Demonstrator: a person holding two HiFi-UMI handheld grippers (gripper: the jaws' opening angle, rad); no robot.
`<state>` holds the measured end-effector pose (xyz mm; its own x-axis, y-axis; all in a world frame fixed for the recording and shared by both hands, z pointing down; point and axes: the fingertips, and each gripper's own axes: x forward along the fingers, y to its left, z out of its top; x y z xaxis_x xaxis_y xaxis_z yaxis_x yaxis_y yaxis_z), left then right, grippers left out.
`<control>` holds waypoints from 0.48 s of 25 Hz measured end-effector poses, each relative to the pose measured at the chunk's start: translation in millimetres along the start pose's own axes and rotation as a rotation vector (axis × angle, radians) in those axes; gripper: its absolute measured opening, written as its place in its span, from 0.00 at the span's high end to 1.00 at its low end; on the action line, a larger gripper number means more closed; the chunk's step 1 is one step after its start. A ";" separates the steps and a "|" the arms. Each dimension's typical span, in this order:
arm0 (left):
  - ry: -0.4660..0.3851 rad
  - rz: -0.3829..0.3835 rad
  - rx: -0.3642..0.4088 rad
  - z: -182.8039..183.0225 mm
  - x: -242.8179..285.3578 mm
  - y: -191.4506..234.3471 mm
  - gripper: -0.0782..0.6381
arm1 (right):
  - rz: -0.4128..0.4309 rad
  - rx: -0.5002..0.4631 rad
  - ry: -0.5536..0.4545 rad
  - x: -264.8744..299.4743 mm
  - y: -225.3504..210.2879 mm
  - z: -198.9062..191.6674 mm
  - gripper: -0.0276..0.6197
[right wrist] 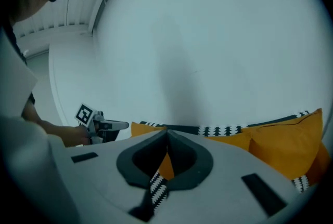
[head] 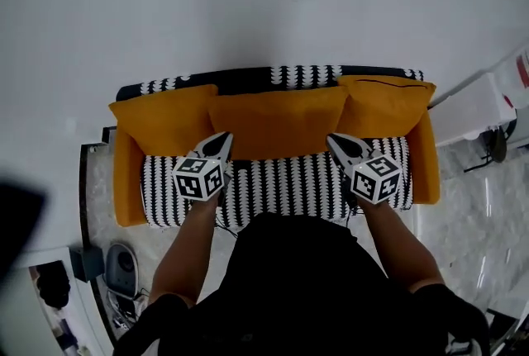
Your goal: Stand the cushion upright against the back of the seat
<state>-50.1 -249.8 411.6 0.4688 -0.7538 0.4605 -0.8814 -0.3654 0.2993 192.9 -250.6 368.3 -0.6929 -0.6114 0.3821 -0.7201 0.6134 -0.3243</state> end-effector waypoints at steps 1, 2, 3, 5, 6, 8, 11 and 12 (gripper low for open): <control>-0.001 0.000 0.008 -1.2 -5.0 -10.8 0.87 | 0.020 -0.002 -0.008 -8.2 9.1 2.6 0.90; -0.007 -0.004 0.017 -1.3 -9.8 -22.6 0.87 | 0.036 -0.007 -0.016 -16.6 16.8 4.8 0.90; -0.018 -0.013 0.021 -1.1 -14.8 -35.5 0.87 | 0.049 -0.011 -0.024 -25.0 23.4 6.0 0.90; -0.045 -0.037 0.021 -2.4 -25.2 -65.0 0.87 | 0.066 -0.018 -0.041 -42.3 33.6 5.3 0.90; -0.059 -0.048 0.020 -4.4 -30.6 -81.4 0.87 | 0.070 -0.027 -0.049 -51.5 37.1 4.1 0.90; -0.088 -0.068 0.010 -9.7 -41.4 -115.1 0.87 | 0.078 -0.052 -0.063 -71.7 43.1 0.8 0.90; -0.125 -0.080 0.000 -18.6 -58.4 -162.6 0.87 | 0.102 -0.092 -0.078 -107.3 52.7 -8.0 0.90; -0.132 -0.080 0.008 -22.2 -64.3 -177.5 0.87 | 0.105 -0.105 -0.082 -120.3 54.9 -12.3 0.90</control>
<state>77.5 -124.4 347.5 0.5263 -0.7873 0.3213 -0.8423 -0.4310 0.3236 237.1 -137.3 315.2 -0.7681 -0.5771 0.2776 -0.6386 0.7224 -0.2652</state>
